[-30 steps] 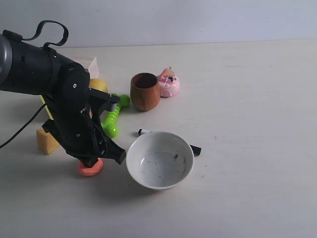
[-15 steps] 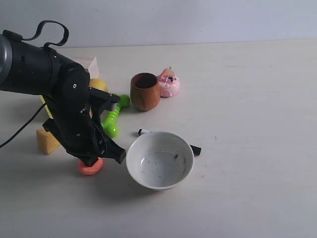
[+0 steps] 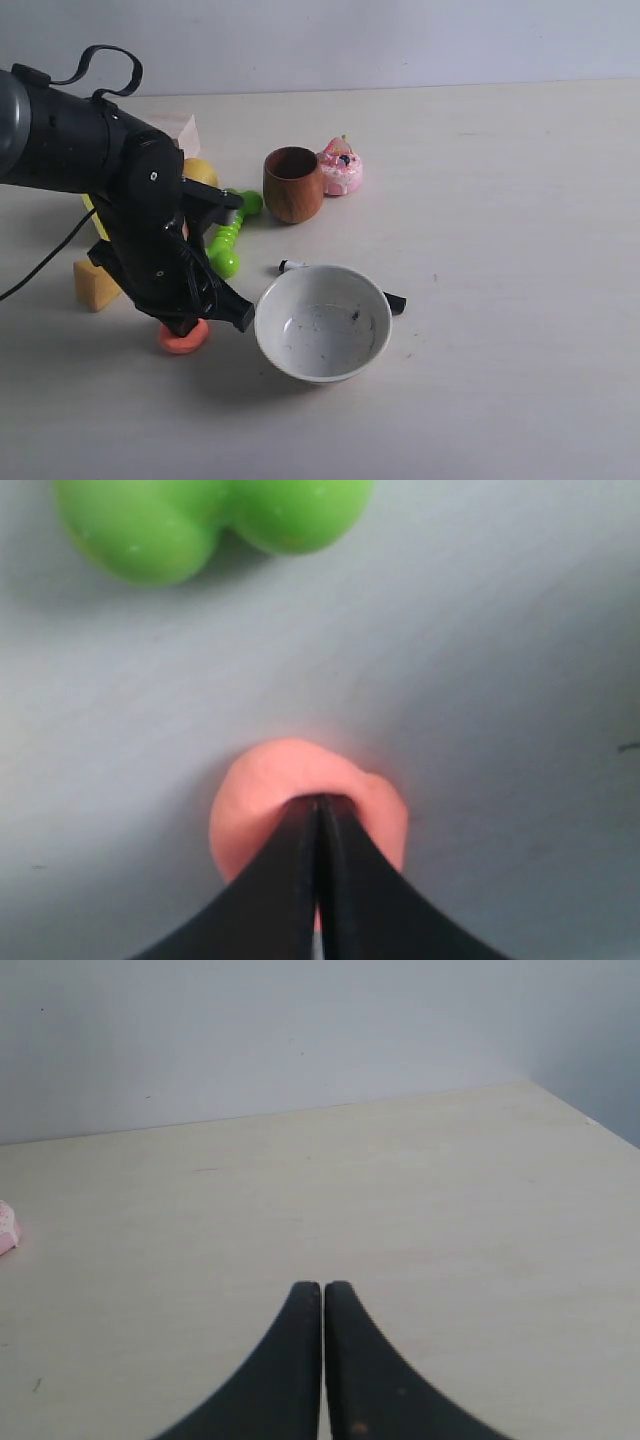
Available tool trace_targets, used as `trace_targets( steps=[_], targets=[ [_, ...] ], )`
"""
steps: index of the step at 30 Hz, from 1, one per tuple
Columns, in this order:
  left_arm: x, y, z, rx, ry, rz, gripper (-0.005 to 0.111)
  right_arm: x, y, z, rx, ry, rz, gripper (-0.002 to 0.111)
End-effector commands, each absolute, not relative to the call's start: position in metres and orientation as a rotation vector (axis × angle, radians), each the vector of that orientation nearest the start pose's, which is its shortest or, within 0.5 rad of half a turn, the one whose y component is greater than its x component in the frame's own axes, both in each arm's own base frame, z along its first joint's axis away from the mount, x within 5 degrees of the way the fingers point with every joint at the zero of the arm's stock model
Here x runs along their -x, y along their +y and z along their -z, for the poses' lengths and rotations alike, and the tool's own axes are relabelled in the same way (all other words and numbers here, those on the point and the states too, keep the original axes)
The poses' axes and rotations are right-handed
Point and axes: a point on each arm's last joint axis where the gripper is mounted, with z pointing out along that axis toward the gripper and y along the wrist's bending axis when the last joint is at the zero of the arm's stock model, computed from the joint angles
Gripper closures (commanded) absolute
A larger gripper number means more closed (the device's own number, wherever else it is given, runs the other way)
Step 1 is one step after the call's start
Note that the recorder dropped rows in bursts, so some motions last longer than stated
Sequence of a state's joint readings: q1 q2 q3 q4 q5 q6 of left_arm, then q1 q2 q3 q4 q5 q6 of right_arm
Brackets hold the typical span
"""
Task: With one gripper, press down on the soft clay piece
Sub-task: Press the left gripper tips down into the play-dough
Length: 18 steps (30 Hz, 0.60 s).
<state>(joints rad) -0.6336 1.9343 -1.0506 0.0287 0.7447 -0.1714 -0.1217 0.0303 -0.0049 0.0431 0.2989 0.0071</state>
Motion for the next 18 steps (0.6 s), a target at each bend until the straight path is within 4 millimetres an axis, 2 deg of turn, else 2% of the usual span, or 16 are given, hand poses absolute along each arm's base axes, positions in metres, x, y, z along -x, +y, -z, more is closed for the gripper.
trace_targets(
  steps=[1, 14, 18],
  targets=[
    [-0.2660, -0.1945, -0.1077, -0.767, 3.039, -0.040, 0.107, -0.0559, -0.0059, -0.1860, -0.144, 1.787, 0.047, 0.106],
    [-0.2656, -0.1942, -0.1078, -0.807, 3.035, -0.043, 0.106, -0.0559, -0.0059, -0.1860, -0.144, 1.787, 0.047, 0.106],
    [-0.2655, -0.1941, -0.1078, -0.828, 3.031, -0.044, 0.095, -0.0559, -0.0059, -0.1860, -0.144, 1.787, 0.047, 0.106]
  ],
)
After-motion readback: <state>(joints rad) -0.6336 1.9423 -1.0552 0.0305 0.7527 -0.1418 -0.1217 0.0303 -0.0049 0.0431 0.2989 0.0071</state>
